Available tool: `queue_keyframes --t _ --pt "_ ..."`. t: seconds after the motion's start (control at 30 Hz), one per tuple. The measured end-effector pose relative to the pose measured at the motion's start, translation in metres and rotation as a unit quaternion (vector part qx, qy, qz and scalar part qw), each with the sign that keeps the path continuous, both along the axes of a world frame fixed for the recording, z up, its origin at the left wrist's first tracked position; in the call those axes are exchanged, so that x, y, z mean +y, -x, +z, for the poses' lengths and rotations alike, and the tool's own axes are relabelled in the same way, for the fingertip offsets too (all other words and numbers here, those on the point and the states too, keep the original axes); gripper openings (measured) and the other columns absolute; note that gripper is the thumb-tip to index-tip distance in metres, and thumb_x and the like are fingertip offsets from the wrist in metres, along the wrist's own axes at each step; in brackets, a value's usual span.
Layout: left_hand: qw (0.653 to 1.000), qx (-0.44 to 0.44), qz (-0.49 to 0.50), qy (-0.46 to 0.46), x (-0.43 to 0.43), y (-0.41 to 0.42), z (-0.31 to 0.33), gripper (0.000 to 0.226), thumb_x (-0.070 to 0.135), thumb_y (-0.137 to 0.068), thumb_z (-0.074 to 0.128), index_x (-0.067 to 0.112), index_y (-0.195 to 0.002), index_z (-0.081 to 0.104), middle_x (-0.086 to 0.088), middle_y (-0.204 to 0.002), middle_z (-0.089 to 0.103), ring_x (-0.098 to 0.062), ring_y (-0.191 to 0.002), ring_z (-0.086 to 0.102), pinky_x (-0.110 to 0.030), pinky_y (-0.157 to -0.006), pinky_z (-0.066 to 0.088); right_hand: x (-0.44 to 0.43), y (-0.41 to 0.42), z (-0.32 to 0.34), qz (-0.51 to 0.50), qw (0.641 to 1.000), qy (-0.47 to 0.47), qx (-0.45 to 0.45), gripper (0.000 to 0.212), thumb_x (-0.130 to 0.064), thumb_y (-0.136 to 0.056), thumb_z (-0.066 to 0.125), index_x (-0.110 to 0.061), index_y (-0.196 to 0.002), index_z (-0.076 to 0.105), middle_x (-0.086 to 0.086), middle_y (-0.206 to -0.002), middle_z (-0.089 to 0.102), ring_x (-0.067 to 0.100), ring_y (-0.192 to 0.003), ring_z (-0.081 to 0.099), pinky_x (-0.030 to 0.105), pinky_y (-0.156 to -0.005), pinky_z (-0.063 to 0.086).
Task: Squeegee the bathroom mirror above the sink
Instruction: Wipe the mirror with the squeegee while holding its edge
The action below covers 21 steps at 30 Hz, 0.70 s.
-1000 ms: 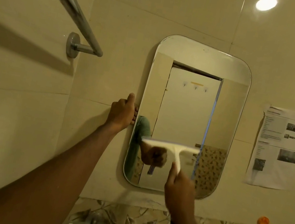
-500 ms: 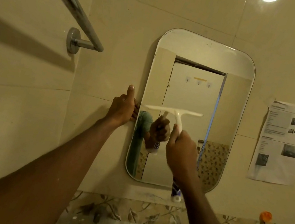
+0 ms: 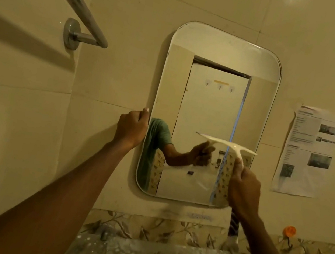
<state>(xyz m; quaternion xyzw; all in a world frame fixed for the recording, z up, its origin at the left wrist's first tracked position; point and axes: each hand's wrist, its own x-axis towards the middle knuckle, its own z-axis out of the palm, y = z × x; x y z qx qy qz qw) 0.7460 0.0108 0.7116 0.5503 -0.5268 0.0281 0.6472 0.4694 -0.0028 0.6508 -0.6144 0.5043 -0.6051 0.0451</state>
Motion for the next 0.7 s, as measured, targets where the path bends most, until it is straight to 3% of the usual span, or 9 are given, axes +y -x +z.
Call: queue_keyframes --t 0.07,0.13,0.3,0.4,0.57,0.7 --pt "1.0 -0.014 0.013 0.001 -0.001 0.003 -0.003 0.052 0.04 -0.102 0.031 0.012 -0.066 0.057 -0.006 -0.06 0.057 -0.023 -0.061 0.059 -0.035 -0.063 0.051 -0.008 0.002 -0.002 0.004 1.0 -0.004 -0.005 0.049 -0.042 -0.102 0.029 -0.011 -0.077 0.057 0.005 -0.066 0.059 0.027 -0.06 0.06 0.033 -0.053 0.05" --pt "1.0 -0.02 0.019 0.0 -0.003 0.003 -0.007 0.052 0.04 -0.101 0.031 0.015 -0.063 0.056 -0.005 -0.059 0.057 -0.022 -0.06 0.059 -0.032 -0.061 0.047 -0.007 -0.008 -0.031 0.007 1.0 -0.015 -0.016 0.049 -0.04 -0.103 0.029 -0.013 -0.072 0.055 0.007 -0.06 0.057 0.027 -0.05 0.057 0.035 -0.047 0.051" --pt "1.0 -0.023 0.016 0.001 -0.002 0.003 -0.013 0.052 0.039 -0.102 0.031 0.017 -0.06 0.052 -0.005 -0.058 0.056 -0.019 -0.057 0.055 -0.025 -0.053 0.039 0.019 -0.031 -0.11 0.017 0.995 -0.097 -0.024 0.053 -0.042 -0.099 0.029 -0.012 -0.06 0.048 0.007 -0.054 0.05 0.021 -0.047 0.048 0.032 -0.047 0.039" --pt "1.0 -0.014 0.008 -0.004 -0.002 0.002 -0.013 0.052 0.04 -0.101 0.03 0.015 -0.063 0.054 -0.007 -0.062 0.057 -0.022 -0.062 0.057 -0.028 -0.06 0.041 0.027 -0.023 -0.095 0.038 0.992 -0.113 -0.032 0.053 -0.044 -0.1 0.031 -0.011 -0.064 0.051 0.008 -0.056 0.052 0.023 -0.047 0.049 0.037 -0.049 0.047" --pt "1.0 -0.012 0.011 -0.009 0.001 0.006 -0.014 0.05 0.038 -0.102 0.03 0.011 -0.068 0.056 -0.009 -0.066 0.058 -0.022 -0.064 0.057 -0.028 -0.058 0.039 -0.003 0.003 -0.015 -0.004 0.996 -0.023 -0.082 0.052 -0.045 -0.102 0.03 -0.009 -0.078 0.059 0.015 -0.073 0.063 0.034 -0.057 0.062 0.047 -0.051 0.057" --pt "1.0 -0.011 0.011 -0.02 0.001 0.004 -0.02 0.05 0.041 -0.101 0.028 0.012 -0.07 0.056 -0.011 -0.071 0.06 -0.028 -0.072 0.06 -0.037 -0.07 0.049 -0.009 -0.009 -0.047 -0.018 0.995 -0.04 -0.091 0.049 -0.044 -0.102 0.029 -0.012 -0.079 0.058 0.014 -0.067 0.062 0.036 -0.054 0.06 0.051 -0.05 0.056"
